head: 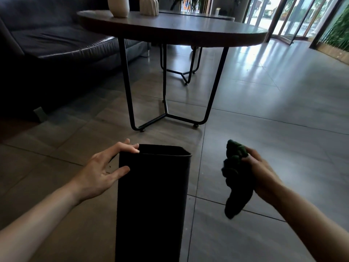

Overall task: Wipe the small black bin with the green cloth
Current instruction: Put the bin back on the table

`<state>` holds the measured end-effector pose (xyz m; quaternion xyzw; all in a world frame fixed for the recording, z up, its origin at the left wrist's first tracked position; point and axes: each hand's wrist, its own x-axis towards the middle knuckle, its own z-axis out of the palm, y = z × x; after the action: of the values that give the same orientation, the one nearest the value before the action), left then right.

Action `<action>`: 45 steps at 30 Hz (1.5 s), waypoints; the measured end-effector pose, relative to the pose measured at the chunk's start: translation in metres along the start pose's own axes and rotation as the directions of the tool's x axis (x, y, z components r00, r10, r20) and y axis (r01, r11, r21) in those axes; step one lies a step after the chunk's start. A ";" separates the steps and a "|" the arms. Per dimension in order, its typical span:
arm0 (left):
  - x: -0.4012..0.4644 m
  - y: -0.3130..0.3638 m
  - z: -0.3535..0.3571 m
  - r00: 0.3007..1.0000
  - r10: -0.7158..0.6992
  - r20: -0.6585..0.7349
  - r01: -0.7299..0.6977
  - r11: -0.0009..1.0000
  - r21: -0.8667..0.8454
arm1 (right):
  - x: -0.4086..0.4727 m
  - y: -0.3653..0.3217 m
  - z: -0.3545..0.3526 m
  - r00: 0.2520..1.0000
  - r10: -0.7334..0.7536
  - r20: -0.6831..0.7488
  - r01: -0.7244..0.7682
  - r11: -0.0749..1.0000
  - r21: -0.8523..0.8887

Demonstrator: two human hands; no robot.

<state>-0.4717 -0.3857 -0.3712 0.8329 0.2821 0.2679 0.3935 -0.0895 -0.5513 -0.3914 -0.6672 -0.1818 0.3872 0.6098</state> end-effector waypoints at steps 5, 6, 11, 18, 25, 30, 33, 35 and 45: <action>-0.002 0.006 -0.006 0.992 -0.024 0.125 0.030 0.998 -0.054 | 0.031 -0.005 0.016 0.950 0.305 0.061 -0.308 0.950 0.054; -0.003 0.005 -0.009 0.990 -0.031 0.139 0.040 0.997 -0.061 | 0.034 -0.003 0.023 0.947 0.314 0.073 -0.314 0.949 -0.011; -0.013 0.006 -0.024 0.978 -0.048 0.202 0.061 0.996 -0.059 | 0.033 0.004 0.065 0.972 0.227 0.065 -0.203 0.943 -0.262; -0.022 0.002 -0.036 0.976 -0.093 0.199 0.107 0.992 -0.060 | 0.037 0.013 0.086 0.947 0.250 0.201 -0.120 0.858 -0.500; -0.025 0.000 -0.032 0.982 -0.179 0.054 0.182 0.982 -0.058 | 0.040 0.013 0.078 0.957 0.177 0.230 0.039 0.706 -0.707; -0.029 -0.013 -0.034 0.955 -0.295 -0.011 0.295 0.955 -0.009 | 0.025 0.025 0.062 0.968 0.120 0.222 0.060 0.745 -0.665; -0.024 -0.020 -0.022 0.884 -0.454 -0.112 0.451 0.891 -0.054 | 0.021 0.031 0.057 0.987 0.034 0.155 0.077 0.751 -0.656; -0.015 -0.021 -0.006 0.831 -0.544 -0.117 0.518 0.833 -0.197 | 0.020 0.029 0.056 0.994 0.002 0.111 0.070 0.766 -0.639; 0.050 -0.007 0.052 0.807 -0.588 -0.060 0.490 0.723 -0.487 | 0.024 0.005 0.062 0.975 -0.183 -0.122 0.022 0.630 -0.776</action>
<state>-0.4041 -0.3741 -0.3944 0.5664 0.4834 0.2852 0.6035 -0.1212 -0.4935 -0.4010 -0.8853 -0.3084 0.1720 0.3026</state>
